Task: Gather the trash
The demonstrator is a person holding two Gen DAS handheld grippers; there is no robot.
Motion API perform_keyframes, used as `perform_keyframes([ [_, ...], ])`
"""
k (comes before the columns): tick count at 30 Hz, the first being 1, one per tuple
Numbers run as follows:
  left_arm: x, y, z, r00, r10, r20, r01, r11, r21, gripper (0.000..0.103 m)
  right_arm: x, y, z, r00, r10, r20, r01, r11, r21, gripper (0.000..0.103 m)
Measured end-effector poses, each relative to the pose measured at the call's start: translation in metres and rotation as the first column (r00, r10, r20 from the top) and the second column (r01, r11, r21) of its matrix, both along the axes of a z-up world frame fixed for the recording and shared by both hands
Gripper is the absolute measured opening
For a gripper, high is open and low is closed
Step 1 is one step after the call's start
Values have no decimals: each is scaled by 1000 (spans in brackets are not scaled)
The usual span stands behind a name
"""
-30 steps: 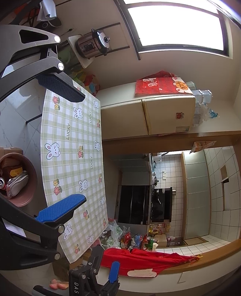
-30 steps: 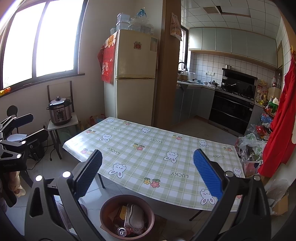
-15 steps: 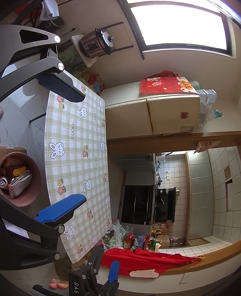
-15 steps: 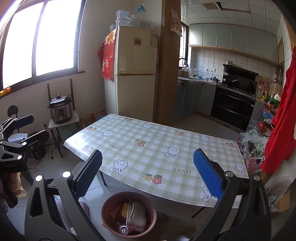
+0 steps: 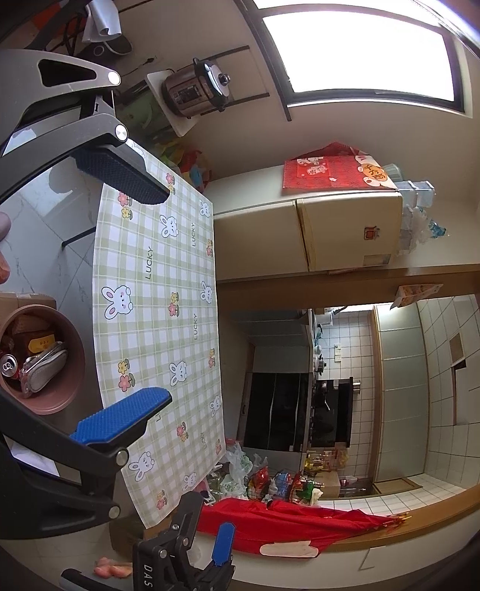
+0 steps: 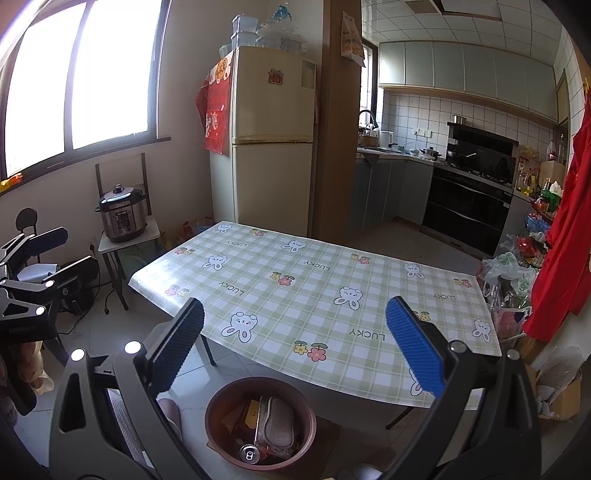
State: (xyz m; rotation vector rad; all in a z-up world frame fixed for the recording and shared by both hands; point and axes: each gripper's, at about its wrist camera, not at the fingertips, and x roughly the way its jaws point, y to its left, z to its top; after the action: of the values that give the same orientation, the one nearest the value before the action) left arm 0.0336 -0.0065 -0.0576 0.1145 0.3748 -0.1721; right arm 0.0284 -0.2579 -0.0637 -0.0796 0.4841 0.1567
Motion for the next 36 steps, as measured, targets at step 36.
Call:
perform_keyframes([
  [36,-2,4,4,999,39,14,-39,999,13,97,0,-3,3,1000,-4,7,4,1000,2,97],
])
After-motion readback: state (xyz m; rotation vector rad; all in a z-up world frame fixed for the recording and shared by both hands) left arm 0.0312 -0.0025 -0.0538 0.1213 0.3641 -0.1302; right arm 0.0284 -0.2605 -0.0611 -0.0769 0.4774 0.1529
